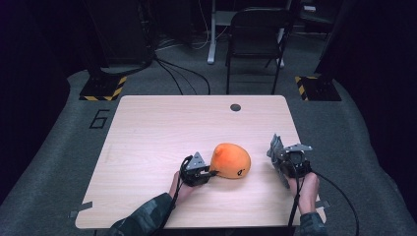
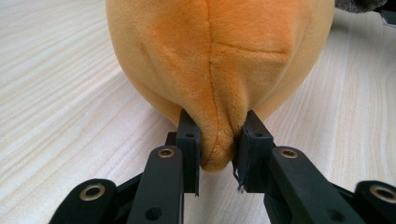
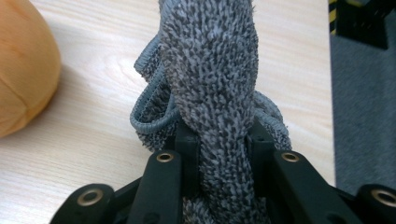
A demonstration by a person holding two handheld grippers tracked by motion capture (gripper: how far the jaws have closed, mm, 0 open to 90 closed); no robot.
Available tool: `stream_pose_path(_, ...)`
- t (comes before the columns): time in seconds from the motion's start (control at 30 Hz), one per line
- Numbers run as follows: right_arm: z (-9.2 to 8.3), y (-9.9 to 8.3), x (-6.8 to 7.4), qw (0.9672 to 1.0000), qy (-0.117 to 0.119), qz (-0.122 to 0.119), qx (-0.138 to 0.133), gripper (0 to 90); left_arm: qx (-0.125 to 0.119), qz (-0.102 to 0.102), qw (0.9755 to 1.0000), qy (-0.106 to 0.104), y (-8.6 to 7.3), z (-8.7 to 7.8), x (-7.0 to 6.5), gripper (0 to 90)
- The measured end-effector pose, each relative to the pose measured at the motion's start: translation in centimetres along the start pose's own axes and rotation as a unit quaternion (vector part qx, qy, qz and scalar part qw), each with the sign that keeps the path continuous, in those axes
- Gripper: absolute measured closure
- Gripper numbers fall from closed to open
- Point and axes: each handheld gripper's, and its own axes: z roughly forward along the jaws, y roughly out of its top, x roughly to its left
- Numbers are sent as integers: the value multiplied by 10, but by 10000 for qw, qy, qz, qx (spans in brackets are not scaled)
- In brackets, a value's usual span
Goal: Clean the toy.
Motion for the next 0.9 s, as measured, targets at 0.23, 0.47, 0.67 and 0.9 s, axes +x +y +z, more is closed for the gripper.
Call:
stream_pose_path(0.23, 19, -6, 0, 9994, 103, -78, 334, 722, -50, 104, 9999, 15, 0, -1, -2, 738)
stream_pose_path(0.47, 19, -5, 2, 9993, 97, -102, 341, 721, -143, 150, 9998, 2, -1, -2, -3, 749)
stream_pose_path(0.67, 16, -6, -5, 9995, 99, 50, 290, 720, -186, 208, 9996, -15, -1, -2, -3, 749)
stream_pose_path(0.9, 17, -4, -3, 9995, 55, -42, 314, 719, -247, 308, 9992, -12, -1, -3, -5, 750)
